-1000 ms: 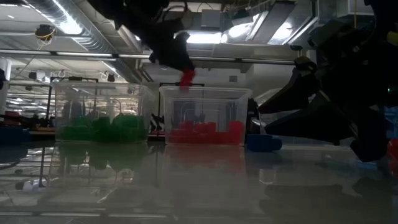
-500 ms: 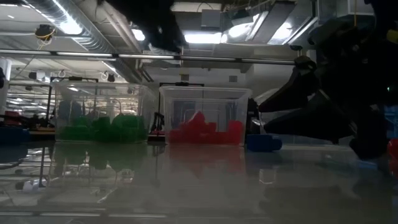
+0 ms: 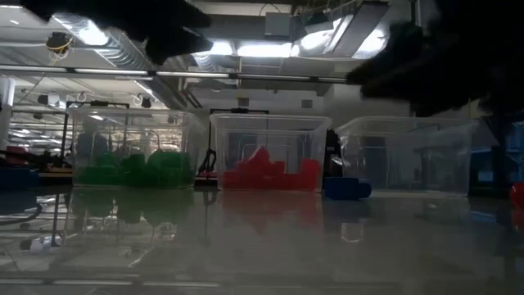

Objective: Sort blocks
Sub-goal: Put the red game piece into the middle transparent bin

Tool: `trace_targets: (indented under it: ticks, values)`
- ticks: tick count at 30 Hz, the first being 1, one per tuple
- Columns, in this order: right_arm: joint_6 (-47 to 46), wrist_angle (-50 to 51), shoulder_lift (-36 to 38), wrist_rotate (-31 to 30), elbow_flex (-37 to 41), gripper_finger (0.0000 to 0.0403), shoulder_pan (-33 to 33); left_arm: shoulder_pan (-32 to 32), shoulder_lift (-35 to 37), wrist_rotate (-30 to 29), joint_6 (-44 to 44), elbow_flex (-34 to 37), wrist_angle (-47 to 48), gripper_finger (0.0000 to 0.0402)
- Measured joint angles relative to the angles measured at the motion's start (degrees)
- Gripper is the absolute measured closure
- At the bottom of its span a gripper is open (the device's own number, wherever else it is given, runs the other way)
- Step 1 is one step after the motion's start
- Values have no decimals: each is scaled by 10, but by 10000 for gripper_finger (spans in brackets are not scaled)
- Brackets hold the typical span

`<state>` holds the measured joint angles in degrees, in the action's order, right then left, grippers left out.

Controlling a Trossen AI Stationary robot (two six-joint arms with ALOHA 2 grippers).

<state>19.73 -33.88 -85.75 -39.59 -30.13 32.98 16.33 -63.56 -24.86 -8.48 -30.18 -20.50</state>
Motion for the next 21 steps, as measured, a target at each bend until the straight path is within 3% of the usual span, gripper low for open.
trace_targets:
  ticks: [7, 13, 16, 21]
  values:
    - [-105, 421, 182, 94, -96, 162, 0, 35, -2, -2, -21, 102, -136, 156]
    - [-268, 780, 201, 157, -250, 162, 0, 36, -2, -2, 6, 104, -150, 156]
    - [-371, 882, 195, 213, -281, 162, 0, 37, -2, -2, 9, 104, -141, 156]
    - [-569, 992, 195, 278, -258, 162, 0, 38, -2, -2, 10, 104, -134, 156]
